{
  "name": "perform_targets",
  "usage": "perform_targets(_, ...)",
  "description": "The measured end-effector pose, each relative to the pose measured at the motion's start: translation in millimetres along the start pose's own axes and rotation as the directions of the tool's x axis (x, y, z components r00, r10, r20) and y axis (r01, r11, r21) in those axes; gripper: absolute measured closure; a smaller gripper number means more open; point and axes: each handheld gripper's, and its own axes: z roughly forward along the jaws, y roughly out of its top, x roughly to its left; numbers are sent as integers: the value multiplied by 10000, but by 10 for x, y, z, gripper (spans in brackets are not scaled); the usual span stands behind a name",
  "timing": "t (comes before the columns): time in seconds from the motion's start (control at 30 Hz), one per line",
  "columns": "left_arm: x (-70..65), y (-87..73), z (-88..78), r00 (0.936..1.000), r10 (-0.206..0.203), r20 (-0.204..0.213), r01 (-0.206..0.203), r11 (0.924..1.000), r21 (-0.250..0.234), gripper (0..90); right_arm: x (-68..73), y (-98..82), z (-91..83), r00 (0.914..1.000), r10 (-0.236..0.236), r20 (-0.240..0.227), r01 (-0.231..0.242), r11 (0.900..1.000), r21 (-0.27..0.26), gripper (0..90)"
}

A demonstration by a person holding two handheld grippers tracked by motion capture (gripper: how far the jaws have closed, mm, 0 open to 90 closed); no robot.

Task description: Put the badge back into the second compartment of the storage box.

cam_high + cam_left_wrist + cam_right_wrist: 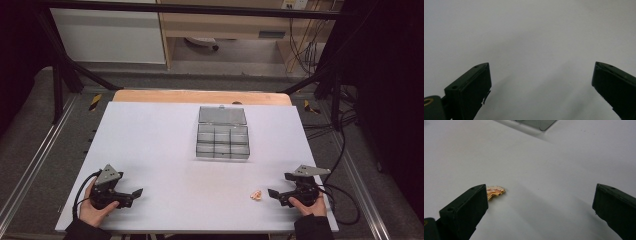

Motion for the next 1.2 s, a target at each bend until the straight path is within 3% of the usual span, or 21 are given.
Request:
perform_targets(0.67,-12,2,12,10000,-50,-14,50,10000,-40,27,174,13,98,9987,-283,-432,301,9986,438,12)
perform_targets(0.97,-12,9,7,9999,-125,-66,124,9998,-136,28,256,21,128,9978,-344,-567,367,9986,394,26)
perform_targets(1.2,-14,15,9,10000,-13,-92,12,10000,-59,28,351,40,176,9958,-788,-458,821,9937,763,57)
